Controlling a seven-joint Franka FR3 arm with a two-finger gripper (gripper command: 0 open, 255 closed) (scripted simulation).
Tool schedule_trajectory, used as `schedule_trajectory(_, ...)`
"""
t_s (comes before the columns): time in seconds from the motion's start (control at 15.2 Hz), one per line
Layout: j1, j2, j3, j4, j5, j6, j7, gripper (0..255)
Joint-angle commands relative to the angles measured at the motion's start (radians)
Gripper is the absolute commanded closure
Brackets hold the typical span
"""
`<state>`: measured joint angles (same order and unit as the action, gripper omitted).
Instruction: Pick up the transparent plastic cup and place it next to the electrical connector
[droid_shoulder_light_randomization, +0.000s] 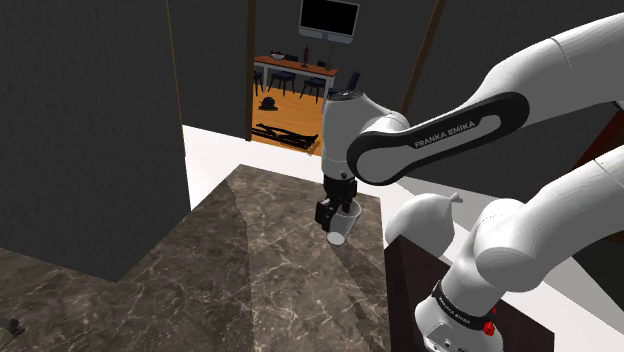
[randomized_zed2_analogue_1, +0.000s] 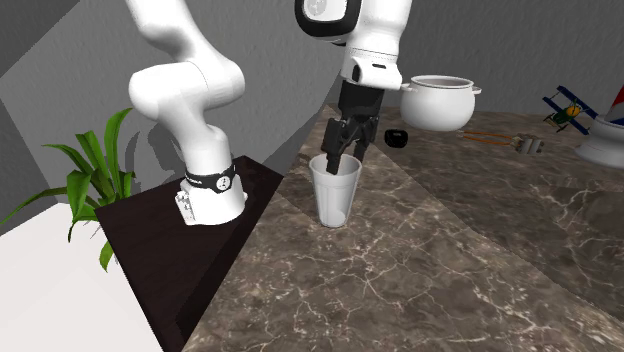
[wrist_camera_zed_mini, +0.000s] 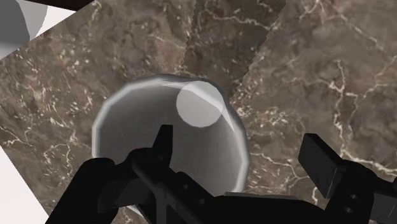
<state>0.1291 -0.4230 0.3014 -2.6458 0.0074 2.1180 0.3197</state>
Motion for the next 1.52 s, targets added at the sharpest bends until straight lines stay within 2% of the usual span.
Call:
schedule_trajectory(0.0,0.000,0.000,0.000,0.000,0.000,0.000,0.000,0)
schedule_trajectory(0.07,0.000,0.000,0.000,0.000,0.000,0.000,0.000,0)
schedule_trajectory(0.13,0.000,0.000,0.000,0.000,0.000,0.000,0.000,255)
schedule_trajectory(0.73,0.000,0.000,0.000,0.000,0.000,0.000,0.000,255)
schedule_trajectory(1.45,0.006,-0.078,-0.021,0.095,0.008,-0.170,-0.026,255)
